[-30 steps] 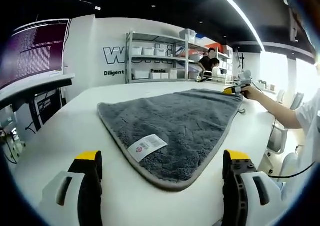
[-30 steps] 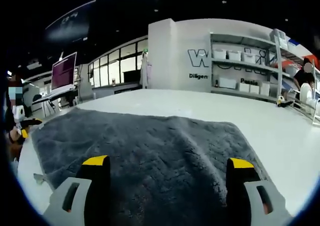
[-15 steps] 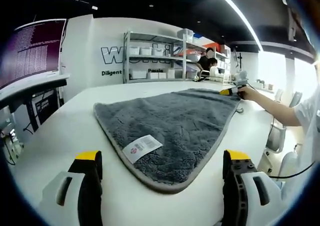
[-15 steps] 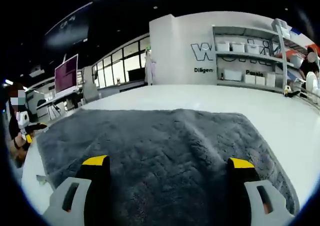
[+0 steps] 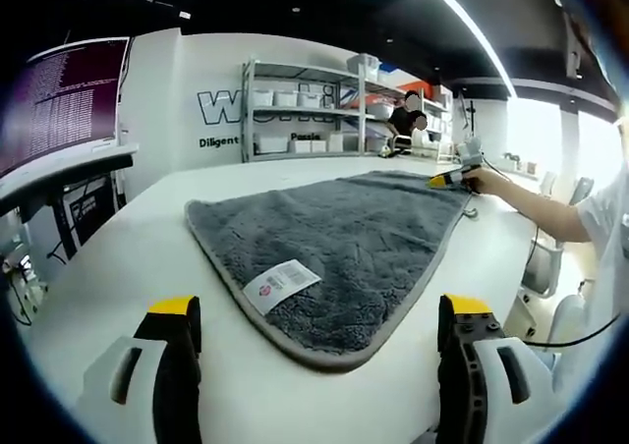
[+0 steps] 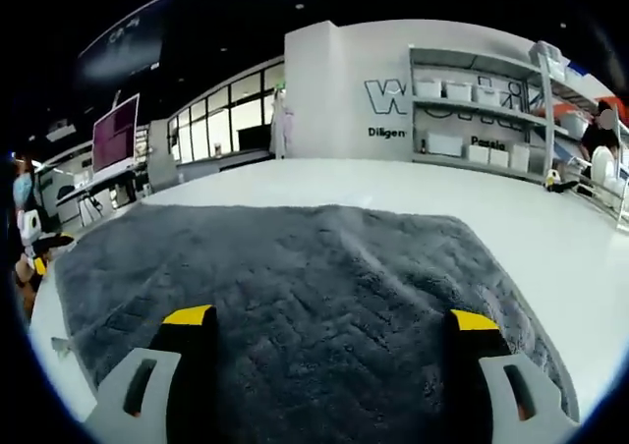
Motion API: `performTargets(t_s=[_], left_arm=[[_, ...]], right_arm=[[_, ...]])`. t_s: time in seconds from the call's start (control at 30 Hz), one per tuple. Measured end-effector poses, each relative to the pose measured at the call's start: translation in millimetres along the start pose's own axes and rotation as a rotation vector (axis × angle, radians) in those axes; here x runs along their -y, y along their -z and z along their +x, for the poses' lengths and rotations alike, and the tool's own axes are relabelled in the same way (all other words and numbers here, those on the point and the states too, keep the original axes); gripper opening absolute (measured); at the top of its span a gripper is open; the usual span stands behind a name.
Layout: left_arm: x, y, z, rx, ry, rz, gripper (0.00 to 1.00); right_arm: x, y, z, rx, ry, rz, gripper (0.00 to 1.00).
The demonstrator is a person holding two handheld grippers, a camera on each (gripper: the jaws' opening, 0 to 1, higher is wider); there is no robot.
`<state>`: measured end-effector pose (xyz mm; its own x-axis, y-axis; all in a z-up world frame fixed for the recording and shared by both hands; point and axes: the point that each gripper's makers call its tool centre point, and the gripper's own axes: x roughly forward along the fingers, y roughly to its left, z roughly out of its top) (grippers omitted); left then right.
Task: Open the folded towel by lifting each exposed corner and separating the folded layers until the towel lies flat within the target outline without major curled edges
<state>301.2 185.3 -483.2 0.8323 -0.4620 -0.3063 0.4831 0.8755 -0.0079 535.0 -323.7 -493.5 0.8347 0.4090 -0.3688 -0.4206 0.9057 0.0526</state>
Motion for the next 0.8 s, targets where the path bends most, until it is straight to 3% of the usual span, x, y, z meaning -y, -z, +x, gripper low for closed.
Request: performTargets(t_s=[0.4, 0.8], left_arm=[[0.7, -1.0, -2, 0.01, 0.0, -0.005, 0.99], [0.6, -0.6, -1, 0.011, -0.004, -0.008, 0.99]], right_arm=[[1, -2.3, -4, 0.007, 0.012, 0.024, 0.98], [-23, -23.0, -18, 0.037, -0.012, -0.086, 0.99]])
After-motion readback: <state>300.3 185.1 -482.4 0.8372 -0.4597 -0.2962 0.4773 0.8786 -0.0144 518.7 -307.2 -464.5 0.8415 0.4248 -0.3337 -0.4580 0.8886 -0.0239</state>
